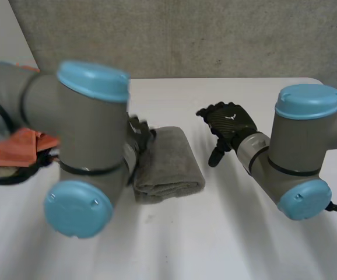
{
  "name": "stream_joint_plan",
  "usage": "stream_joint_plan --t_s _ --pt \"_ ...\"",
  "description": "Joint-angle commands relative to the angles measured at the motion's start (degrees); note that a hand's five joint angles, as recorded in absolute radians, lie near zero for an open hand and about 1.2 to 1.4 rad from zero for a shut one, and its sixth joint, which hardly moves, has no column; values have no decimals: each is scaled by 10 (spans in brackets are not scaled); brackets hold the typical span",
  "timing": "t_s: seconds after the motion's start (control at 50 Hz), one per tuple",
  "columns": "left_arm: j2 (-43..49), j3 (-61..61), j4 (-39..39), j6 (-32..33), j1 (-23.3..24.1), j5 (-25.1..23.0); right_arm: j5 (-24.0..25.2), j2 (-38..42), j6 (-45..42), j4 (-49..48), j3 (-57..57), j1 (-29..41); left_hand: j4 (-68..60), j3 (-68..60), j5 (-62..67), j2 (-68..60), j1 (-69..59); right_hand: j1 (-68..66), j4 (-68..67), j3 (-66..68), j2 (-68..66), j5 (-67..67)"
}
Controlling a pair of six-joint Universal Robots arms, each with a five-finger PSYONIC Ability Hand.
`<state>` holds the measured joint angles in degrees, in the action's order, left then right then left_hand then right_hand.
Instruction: Fold the laundry.
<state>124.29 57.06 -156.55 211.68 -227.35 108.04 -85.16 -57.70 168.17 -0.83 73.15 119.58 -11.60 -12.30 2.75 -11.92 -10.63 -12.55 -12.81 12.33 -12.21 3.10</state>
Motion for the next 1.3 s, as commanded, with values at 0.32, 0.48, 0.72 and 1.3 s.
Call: stream_joint_plan --t_s 0.32,0.48,0.72,1.3 --pt "145 -127 -3 -305 -82 -150 99 241 137 249 -353 9 16 23 -27 19 6 25 28 -23 22 -31" --pt "196 -136 43 -284 -88 -88 84 285 98 262 -387 5 16 23 -27 19 6 25 28 -23 22 -31" --pt "142 -130 56 -208 -84 -100 58 233 -6 265 -368 7 16 23 -27 19 6 25 28 -23 22 -31" --pt "-66 -13 -18 -217 -116 -537 37 65 193 13 66 8 16 23 -27 19 6 25 28 -23 22 -31"
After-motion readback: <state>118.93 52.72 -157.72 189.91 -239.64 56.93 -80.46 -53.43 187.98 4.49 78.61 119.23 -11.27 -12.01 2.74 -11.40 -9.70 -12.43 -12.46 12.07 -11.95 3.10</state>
